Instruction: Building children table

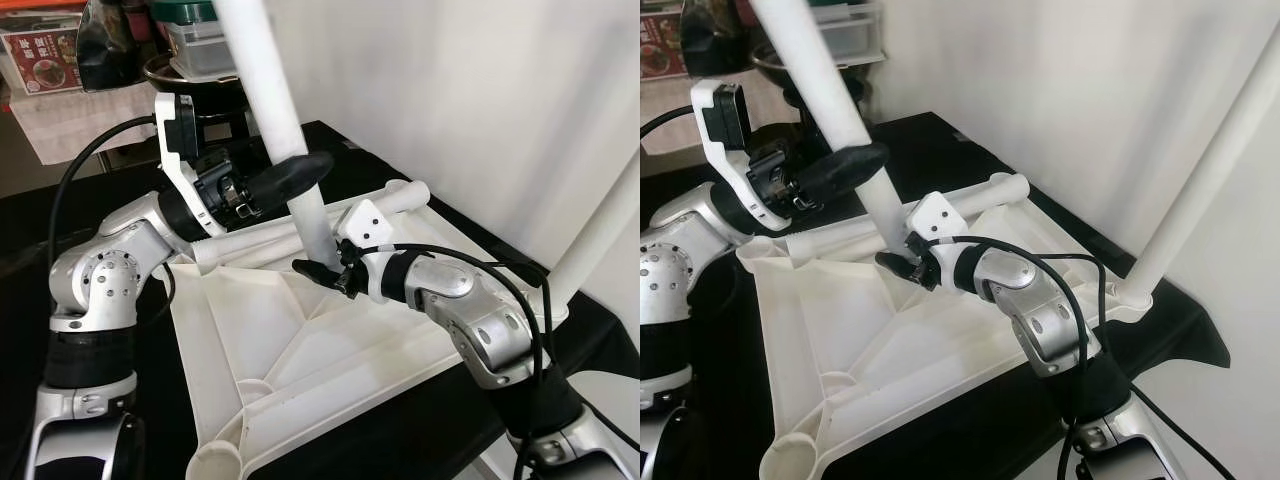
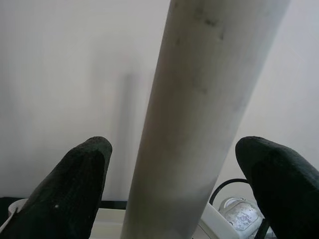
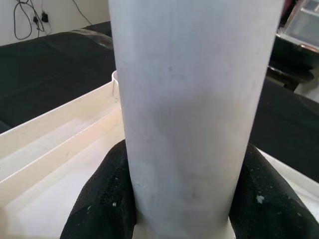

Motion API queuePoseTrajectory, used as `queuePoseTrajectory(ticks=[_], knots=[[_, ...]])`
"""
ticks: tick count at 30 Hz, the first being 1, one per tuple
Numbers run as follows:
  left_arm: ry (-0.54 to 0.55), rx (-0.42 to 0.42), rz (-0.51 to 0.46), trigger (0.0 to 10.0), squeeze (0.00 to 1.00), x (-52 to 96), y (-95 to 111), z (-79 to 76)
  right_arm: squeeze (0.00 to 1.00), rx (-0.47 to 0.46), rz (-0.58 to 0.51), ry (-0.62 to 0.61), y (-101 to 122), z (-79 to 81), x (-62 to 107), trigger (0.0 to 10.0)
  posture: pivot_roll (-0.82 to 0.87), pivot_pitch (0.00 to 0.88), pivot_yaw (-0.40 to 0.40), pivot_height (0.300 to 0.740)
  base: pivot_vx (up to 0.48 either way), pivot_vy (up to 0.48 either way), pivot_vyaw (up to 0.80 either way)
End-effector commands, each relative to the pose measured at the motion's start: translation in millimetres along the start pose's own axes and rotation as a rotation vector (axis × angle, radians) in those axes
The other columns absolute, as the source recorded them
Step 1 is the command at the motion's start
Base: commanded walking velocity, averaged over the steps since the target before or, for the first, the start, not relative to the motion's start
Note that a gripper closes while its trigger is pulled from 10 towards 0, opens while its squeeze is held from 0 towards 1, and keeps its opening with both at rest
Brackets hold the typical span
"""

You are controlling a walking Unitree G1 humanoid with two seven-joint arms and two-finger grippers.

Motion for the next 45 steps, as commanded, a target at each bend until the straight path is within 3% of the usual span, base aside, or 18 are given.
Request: queuePoseTrajectory(ticks=[1,2,4,5,6,13,22,23,24,25,26,27,36,39,40,41,45], knots=[[-0.007,0.003,0.034,10.0,0.83,1.5,-4.0,-1.0,0.00,0.021,-0.015,0.028,1.8,6.9,-2.0,0.0,-0.25,0.000,-0.011,0.740,0.000,0.000,0.00],[-0.004,0.003,0.034,10.0,0.06,1.4,-4.1,-0.8,0.00,0.030,-0.022,0.033,3.1,7.9,-2.3,0.0,-0.25,0.000,-0.010,0.740,0.000,0.000,0.00],[-0.004,0.003,0.034,10.0,0.06,1.4,-4.1,-0.8,0.00,0.030,-0.022,0.033,3.1,7.9,-2.3,0.0,-0.25,0.000,-0.010,0.740,0.000,0.000,0.00],[0.001,0.004,0.039,10.0,0.00,1.4,-4.6,-0.3,0.00,0.040,-0.027,0.039,3.6,9.4,-2.7,0.0,-0.25,0.000,-0.010,0.740,0.000,0.000,0.00],[0.016,-0.002,0.037,0.0,0.00,1.5,-4.6,1.4,0.00,0.047,-0.028,0.043,3.5,10.2,-2.9,0.0,-0.25,0.000,-0.011,0.740,0.000,0.000,0.00],[0.035,-0.019,0.030,0.0,0.00,-0.8,-6.5,2.9,0.00,0.058,-0.029,0.050,1.8,10.9,-2.9,0.0,-0.25,0.000,-0.018,0.740,0.000,0.000,0.00],[0.041,-0.108,0.045,0.0,0.00,-3.9,-1.9,1.8,0.00,0.027,-0.031,0.083,0.8,17.0,-4.5,0.0,-0.25,0.000,-0.022,0.740,0.000,0.000,0.00],[0.041,-0.110,0.046,0.0,0.00,-4.1,-1.4,1.5,0.00,0.021,-0.033,0.080,1.3,16.6,-5.1,2.1,-0.25,0.000,-0.022,0.740,0.000,0.000,0.00],[0.040,-0.111,0.046,0.0,0.00,-4.1,-1.2,1.3,0.00,0.018,-0.035,0.077,1.6,16.3,-5.6,2.1,-0.25,0.000,-0.022,0.740,0.000,0.000,0.00],[0.038,-0.112,0.046,0.0,0.00,-4.4,-1.1,0.7,0.00,0.007,-0.040,0.071,3.0,15.3,-6.3,10.0,-0.25,0.000,-0.026,0.740,0.000,0.000,0.00],[0.035,-0.112,0.046,0.0,0.00,-4.6,-1.2,-0.2,0.00,-0.011,-0.060,0.080,6.5,16.0,-6.5,10.0,-0.25,0.000,-0.026,0.740,0.000,0.000,0.00],[0.032,-0.112,0.046,0.0,0.00,-4.8,-1.6,-1.2,1.00,-0.033,-0.082,0.102,11.2,18.0,-5.6,10.0,-0.25,0.000,-0.024,0.740,0.000,0.000,0.00],[-0.010,-0.094,0.060,0.0,0.00,-6.3,-7.7,-8.7,1.00,-0.029,-0.164,0.186,35.8,21.0,-2.8,10.0,-0.25,0.000,-0.027,0.740,0.000,0.000,0.00],[-0.049,-0.083,0.066,0.0,0.00,-10.0,-9.8,-15.4,0.96,-0.031,-0.169,0.220,45.2,24.8,-12.6,10.0,-0.25,0.000,-0.032,0.740,0.000,0.000,0.00],[-0.057,-0.082,0.066,0.0,0.00,-11.0,-9.7,-16.7,0.18,-0.041,-0.166,0.225,46.3,26.5,-16.1,10.0,-0.25,0.000,-0.032,0.740,0.000,0.000,0.00],[-0.066,-0.083,0.067,0.0,0.00,-13.0,-9.8,-18.2,0.00,-0.054,-0.143,0.243,43.4,33.0,-23.0,10.0,-0.25,0.000,-0.034,0.740,0.000,0.000,0.00],[-0.076,-0.084,0.066,0.0,0.00,-15.3,-9.3,-19.9,0.00,-0.080,-0.117,0.255,39.0,41.1,-31.2,10.0,-0.24,0.000,-0.037,0.740,0.000,0.000,0.00]])
Point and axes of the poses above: a point about 5 cm out from each wrist's last joint towards the gripper, its own x axis pointing back from the gripper into the wrist, its own y axis along the axis of the wrist's last joint, z = x × y, the point moved 6 cm from there along -x, pointing out of the wrist towards the gripper, and after that the axes turned 5 degrees about -x, right-handed, at the moved point
